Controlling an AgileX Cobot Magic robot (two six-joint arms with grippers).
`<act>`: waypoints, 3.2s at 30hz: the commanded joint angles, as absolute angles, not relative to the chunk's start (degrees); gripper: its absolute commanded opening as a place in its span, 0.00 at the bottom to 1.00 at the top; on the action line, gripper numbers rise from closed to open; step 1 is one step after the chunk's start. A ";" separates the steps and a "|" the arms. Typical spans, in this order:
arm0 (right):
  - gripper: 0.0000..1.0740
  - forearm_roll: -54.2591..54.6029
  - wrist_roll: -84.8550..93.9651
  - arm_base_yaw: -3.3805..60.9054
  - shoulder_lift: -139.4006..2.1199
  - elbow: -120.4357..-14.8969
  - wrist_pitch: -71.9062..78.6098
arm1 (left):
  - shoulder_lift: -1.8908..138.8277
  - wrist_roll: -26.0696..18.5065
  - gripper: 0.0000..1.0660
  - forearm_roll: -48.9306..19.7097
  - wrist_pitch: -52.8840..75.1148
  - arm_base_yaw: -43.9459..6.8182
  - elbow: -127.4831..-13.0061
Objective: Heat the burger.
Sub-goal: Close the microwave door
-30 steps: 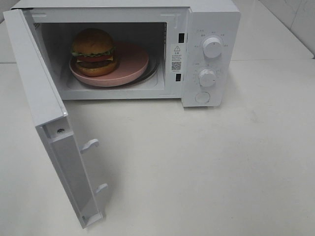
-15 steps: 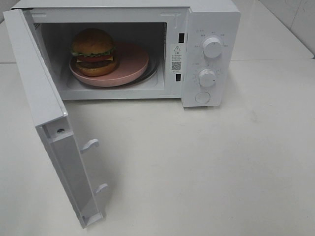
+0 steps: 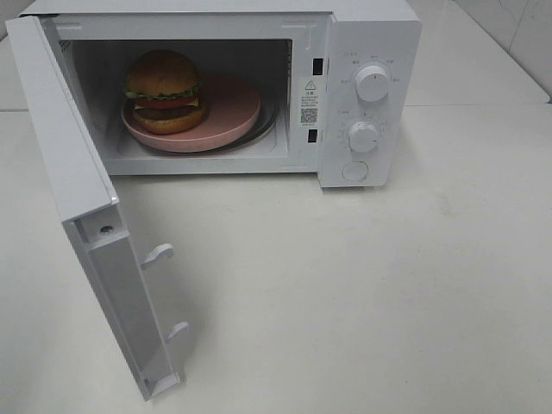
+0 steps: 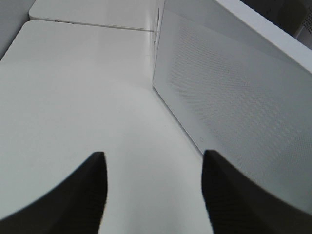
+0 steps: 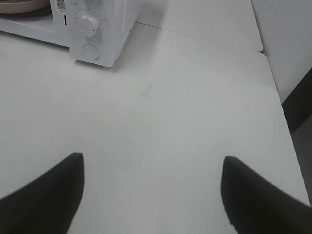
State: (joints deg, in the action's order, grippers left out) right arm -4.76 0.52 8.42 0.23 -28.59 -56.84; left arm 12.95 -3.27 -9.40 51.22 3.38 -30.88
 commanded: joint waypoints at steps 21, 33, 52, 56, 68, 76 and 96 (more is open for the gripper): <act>0.70 -4.70 -0.29 8.14 1.72 -28.48 -56.78 | 35.41 -9.22 0.00 -9.68 -7.05 3.44 -16.10; 0.70 -4.70 -0.29 8.14 1.72 -28.48 -56.78 | 53.74 2.75 0.00 7.22 -29.79 3.44 -13.92; 0.70 -4.70 -0.29 8.14 1.72 -28.48 -56.78 | 79.53 13.87 0.00 19.42 -44.86 -6.93 -18.51; 0.70 -4.70 -0.29 8.14 1.72 -28.48 -56.78 | 82.62 10.20 0.00 13.06 -46.75 -12.20 -19.19; 0.70 -4.70 -0.29 8.14 1.72 -28.48 -56.78 | 90.64 8.65 0.00 3.09 -47.61 -23.55 -24.58; 0.70 -4.70 -0.29 8.14 1.72 -28.48 -56.78 | 94.54 5.61 0.00 -4.87 -47.33 -29.79 -29.79; 0.70 -4.70 -0.29 8.14 1.72 -28.48 -56.78 | 105.20 -2.01 0.00 -18.68 -46.70 -40.28 -48.41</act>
